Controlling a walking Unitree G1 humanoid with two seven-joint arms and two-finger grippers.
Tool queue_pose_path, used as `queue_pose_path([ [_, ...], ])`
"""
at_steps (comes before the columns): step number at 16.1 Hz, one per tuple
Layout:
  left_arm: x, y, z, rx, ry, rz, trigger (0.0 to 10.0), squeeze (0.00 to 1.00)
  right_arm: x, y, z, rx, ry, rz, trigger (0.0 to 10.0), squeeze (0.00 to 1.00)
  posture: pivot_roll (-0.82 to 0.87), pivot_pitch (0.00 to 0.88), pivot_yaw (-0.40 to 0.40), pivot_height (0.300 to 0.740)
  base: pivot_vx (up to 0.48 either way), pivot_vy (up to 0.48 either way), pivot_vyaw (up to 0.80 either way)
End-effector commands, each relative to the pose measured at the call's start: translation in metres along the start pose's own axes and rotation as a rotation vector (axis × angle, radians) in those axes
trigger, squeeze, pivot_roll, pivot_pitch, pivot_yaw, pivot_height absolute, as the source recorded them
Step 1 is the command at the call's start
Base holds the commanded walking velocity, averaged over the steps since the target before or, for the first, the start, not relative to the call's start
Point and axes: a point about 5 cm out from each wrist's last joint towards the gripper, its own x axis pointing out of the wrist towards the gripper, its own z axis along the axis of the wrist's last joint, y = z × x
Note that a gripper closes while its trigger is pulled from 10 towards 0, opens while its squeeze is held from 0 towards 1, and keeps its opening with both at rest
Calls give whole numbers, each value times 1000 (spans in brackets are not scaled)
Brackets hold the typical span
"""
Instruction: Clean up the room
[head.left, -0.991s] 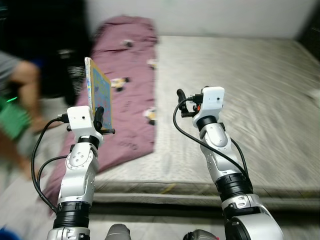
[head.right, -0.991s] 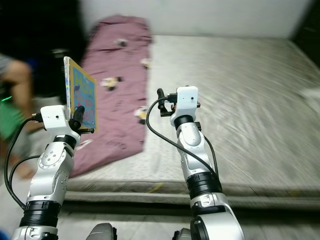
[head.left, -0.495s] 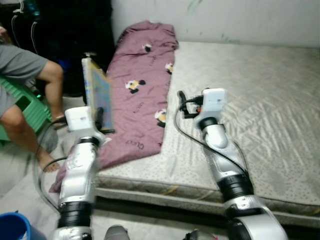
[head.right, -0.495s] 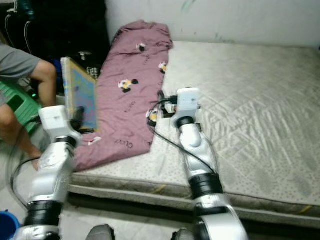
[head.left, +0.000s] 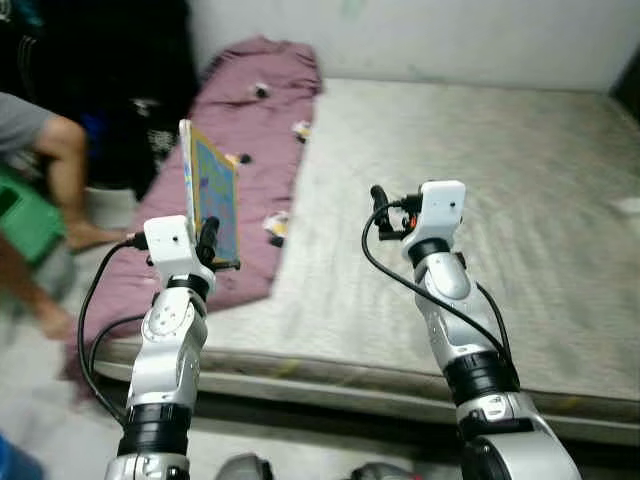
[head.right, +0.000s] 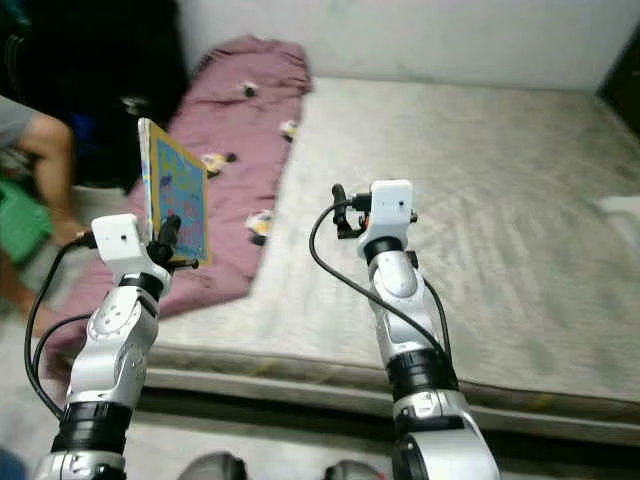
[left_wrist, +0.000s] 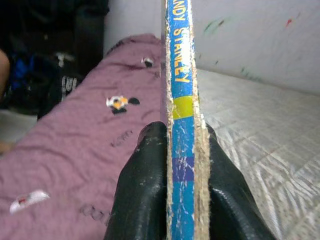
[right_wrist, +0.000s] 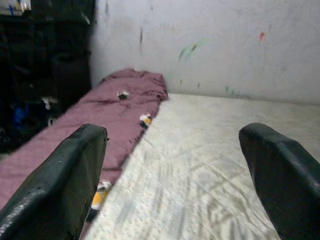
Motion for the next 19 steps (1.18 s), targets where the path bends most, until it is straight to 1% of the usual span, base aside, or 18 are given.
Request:
queue_pose_path([
  [1,3,6,13,7,-58,15,10000,0,2,5,4,5,-10,9,10000,0,-31,0,1,740,0,-334,0],
  [4,4,5,13,7,-60,18,10000,0,2,4,4,3,-9,10,10000,0,-32,0,0,740,0,-301,0],
  [5,4,5,14,10,-63,20,10000,0,3,4,4,2,-8,11,10000,0,-32,0,0,740,0,0,0],
  [7,4,6,14,-13,-79,28,10000,0,3,5,3,1,-5,14,10000,0,-31,0,-3,740,0,0,0],
  [10,3,7,14,-10,-79,37,10000,0,4,5,3,5,-2,15,10000,0,-29,0,-7,740,0,0,0],
  [12,3,7,15,13,-88,32,10000,0,4,3,3,7,2,8,10000,0,-29,0,-7,740,0,0,-800],
  [15,1,5,15,21,-87,12,10000,0,2,1,2,2,2,1,10000,0,-33,0,-5,740,0,0,0],
  [19,3,5,17,16,-91,4,10000,0,3,1,3,-1,1,-4,10000,0,-35,0,-5,740,0,0,0],
])
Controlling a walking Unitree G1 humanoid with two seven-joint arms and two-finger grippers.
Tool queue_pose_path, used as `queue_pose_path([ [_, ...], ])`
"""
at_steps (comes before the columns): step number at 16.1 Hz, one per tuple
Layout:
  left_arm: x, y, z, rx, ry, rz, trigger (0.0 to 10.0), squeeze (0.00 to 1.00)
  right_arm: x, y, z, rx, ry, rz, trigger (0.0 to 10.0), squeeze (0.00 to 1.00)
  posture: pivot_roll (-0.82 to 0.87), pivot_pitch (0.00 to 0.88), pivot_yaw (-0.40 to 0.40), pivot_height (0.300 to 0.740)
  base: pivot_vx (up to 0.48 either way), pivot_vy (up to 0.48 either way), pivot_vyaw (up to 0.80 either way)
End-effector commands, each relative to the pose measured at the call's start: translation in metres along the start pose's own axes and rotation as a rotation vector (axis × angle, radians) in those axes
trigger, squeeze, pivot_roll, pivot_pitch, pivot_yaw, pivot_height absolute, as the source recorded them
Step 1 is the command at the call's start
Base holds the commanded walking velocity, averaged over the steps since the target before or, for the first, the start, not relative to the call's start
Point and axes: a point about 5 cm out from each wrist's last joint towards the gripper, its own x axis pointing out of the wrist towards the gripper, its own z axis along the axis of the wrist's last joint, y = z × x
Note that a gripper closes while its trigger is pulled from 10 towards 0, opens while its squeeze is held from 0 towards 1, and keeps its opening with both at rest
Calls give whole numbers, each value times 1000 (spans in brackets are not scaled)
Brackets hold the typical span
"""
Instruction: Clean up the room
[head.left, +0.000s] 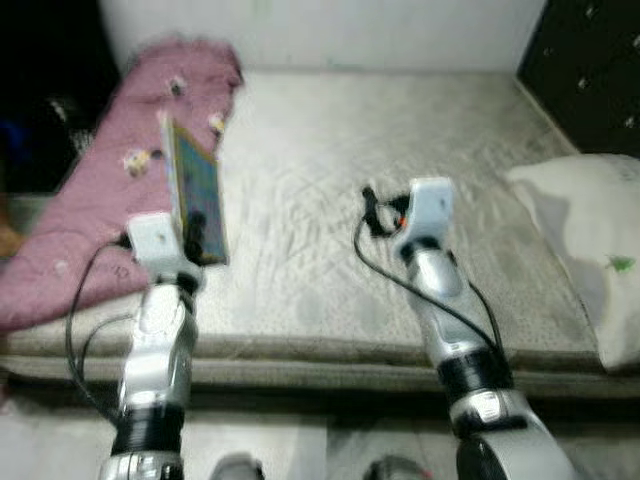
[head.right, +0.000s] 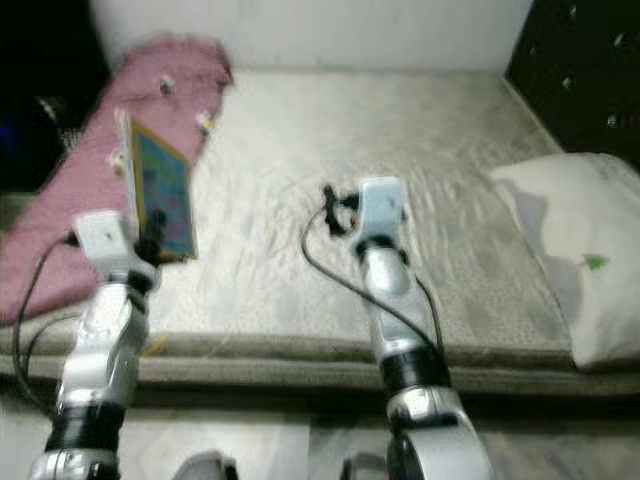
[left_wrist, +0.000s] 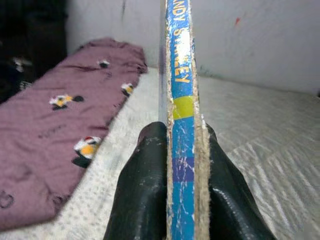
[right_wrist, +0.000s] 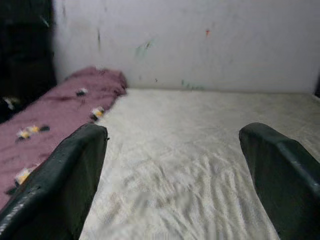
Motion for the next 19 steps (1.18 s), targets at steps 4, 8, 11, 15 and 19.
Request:
queue_pose_path([
  [4,4,-3,12,8,-54,-18,10000,0,3,-1,6,-3,-15,-6,10000,0,-38,0,-6,740,0,0,0],
  [8,3,-5,12,0,-52,-17,10000,0,3,-1,6,-7,-15,-4,10000,0,-39,0,-7,740,0,-292,0],
  [11,3,-5,11,-2,-50,-15,10000,0,3,-1,6,-10,-15,-3,10000,0,-40,0,-8,740,0,-294,0],
  [15,3,-5,11,-5,-48,-15,10000,0,3,-1,6,-13,-16,-5,10000,0,-40,0,-8,740,0,-295,0],
  [19,3,-5,10,-6,-45,-14,10000,0,3,-1,6,-15,-15,-6,10000,0,-41,0,-8,740,0,-295,0],
])
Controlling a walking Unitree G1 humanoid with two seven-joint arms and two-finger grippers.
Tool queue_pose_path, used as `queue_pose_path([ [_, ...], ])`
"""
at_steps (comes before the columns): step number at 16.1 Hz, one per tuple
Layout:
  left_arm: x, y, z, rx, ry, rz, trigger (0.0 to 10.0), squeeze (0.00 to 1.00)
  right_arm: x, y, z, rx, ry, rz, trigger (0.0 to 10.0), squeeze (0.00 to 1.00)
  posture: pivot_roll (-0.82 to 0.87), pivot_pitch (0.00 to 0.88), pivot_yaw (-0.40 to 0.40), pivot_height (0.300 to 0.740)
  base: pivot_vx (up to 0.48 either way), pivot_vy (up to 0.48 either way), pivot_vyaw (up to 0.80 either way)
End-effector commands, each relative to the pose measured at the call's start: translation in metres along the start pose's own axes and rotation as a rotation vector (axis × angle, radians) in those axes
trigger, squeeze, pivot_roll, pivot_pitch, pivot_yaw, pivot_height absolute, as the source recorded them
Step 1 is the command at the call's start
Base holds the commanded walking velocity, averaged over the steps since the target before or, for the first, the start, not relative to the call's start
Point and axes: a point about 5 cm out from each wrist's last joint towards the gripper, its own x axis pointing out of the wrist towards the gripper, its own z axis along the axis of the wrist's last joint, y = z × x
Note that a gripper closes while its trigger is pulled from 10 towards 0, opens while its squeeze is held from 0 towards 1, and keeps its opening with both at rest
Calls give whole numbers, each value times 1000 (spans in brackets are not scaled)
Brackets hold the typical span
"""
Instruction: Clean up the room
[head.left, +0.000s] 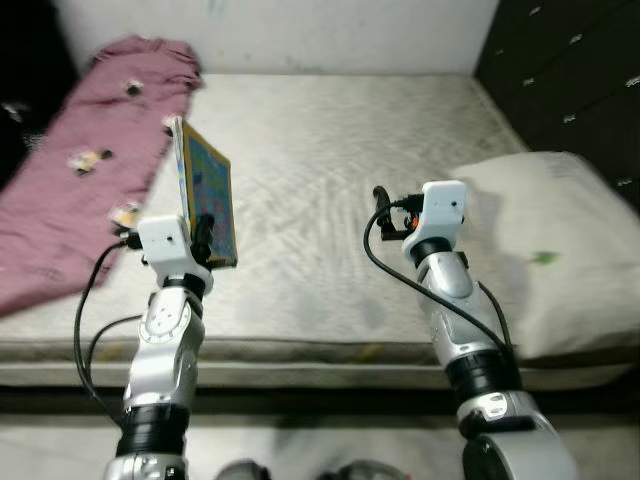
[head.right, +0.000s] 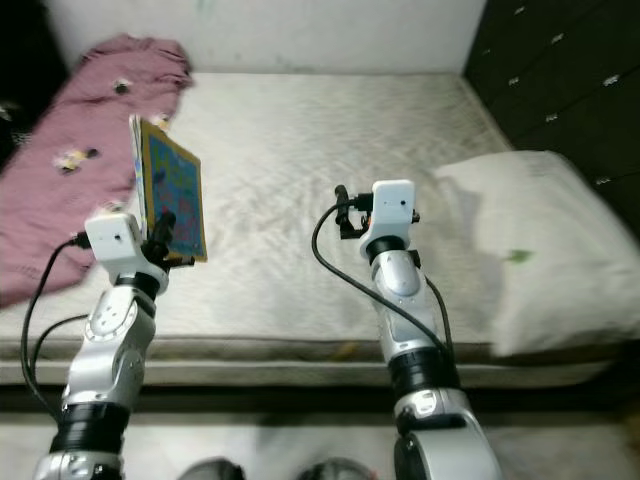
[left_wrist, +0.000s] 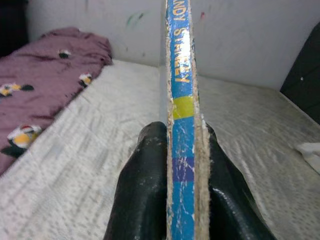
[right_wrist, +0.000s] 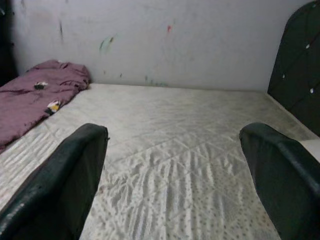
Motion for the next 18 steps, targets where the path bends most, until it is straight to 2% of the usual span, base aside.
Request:
queue_pose_path([
  [1,4,-2,13,5,-54,-11,10000,0,1,1,3,-8,-8,6,10000,0,-41,0,-8,740,0,-292,0],
  [6,2,0,14,26,-76,-17,10000,0,1,0,1,-11,-3,1,10000,0,-38,0,-12,740,0,-108,0],
  [10,0,-1,16,4,-94,-48,10000,0,0,0,0,-15,-2,1,10000,0,-35,0,-10,740,0,0,0],
  [15,1,-2,16,-1,-99,-69,10000,0,1,-3,0,-16,3,-15,10000,0,-36,0,-8,740,298,0,0],
  [18,1,-3,17,-5,-102,-75,10000,0,1,-2,-1,-21,4,-15,10000,0,-36,0,-8,740,334,0,-452],
])
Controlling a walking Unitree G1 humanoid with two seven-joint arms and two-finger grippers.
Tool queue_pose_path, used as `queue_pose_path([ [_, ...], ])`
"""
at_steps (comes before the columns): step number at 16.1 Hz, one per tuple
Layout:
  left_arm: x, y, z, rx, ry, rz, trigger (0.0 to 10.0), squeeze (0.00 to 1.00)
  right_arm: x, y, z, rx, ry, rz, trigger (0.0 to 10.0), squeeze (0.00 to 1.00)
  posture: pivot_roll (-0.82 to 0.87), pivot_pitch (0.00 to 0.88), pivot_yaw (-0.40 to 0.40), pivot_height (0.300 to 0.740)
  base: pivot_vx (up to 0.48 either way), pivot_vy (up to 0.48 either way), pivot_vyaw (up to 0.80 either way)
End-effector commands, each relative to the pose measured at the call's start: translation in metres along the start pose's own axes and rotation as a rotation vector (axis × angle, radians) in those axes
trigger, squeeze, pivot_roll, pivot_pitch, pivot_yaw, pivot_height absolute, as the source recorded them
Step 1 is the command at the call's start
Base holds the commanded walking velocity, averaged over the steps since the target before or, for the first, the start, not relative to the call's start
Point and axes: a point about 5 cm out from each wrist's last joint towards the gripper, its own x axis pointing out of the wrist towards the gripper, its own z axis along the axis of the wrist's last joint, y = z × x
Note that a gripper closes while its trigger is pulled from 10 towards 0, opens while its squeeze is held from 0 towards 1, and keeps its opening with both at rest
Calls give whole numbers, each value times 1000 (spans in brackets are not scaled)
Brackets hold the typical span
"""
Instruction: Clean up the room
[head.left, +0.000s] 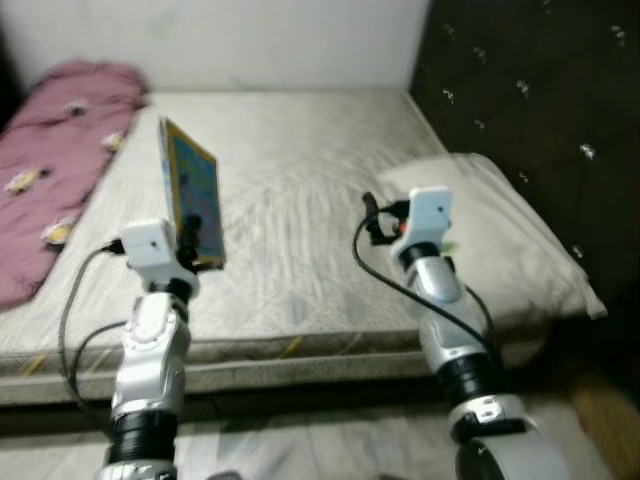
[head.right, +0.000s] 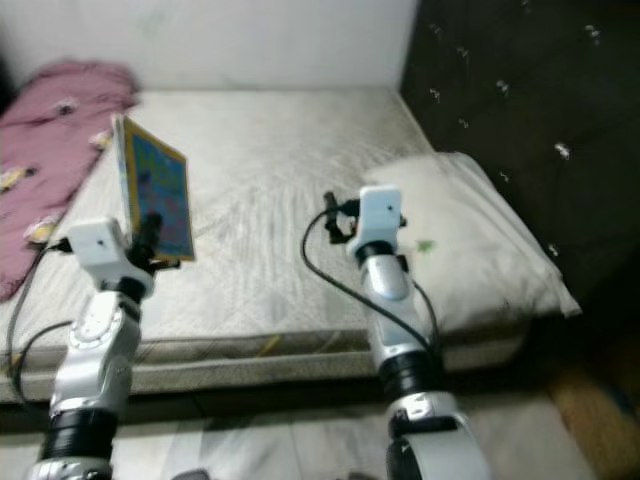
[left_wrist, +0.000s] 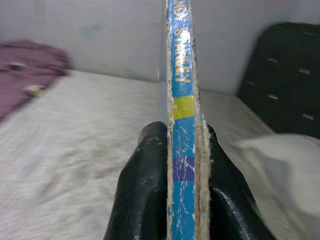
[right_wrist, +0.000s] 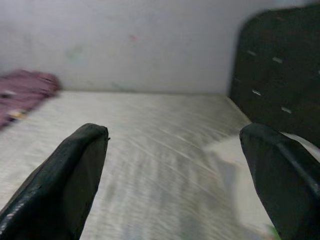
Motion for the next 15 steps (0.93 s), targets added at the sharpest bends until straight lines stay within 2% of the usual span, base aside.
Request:
queue_pose_path([
  [1,3,0,14,16,-61,-21,10000,0,3,4,5,2,-15,6,10000,0,-36,0,-8,740,337,0,0],
  [4,3,0,12,14,-50,-13,10000,0,3,4,5,0,-15,5,10000,0,-36,0,-8,740,314,0,0],
  [9,3,-1,10,58,-33,7,10000,0,3,-2,4,-5,-11,-14,10000,0,-27,0,-26,740,0,0,0],
  [12,-2,-2,19,161,-33,112,10000,0,-6,-19,2,-42,6,-67,10000,0,0,0,-64,740,0,0,-800],
  [13,-4,-3,18,144,-35,107,10000,0,-8,-19,0,-48,11,-70,10000,0,-3,0,-64,740,0,0,-800],
  [15,-22,-1,12,117,-62,96,10000,0,-22,-18,-8,-47,31,-76,10000,0,-18,0,-44,740,0,0,-800],
])
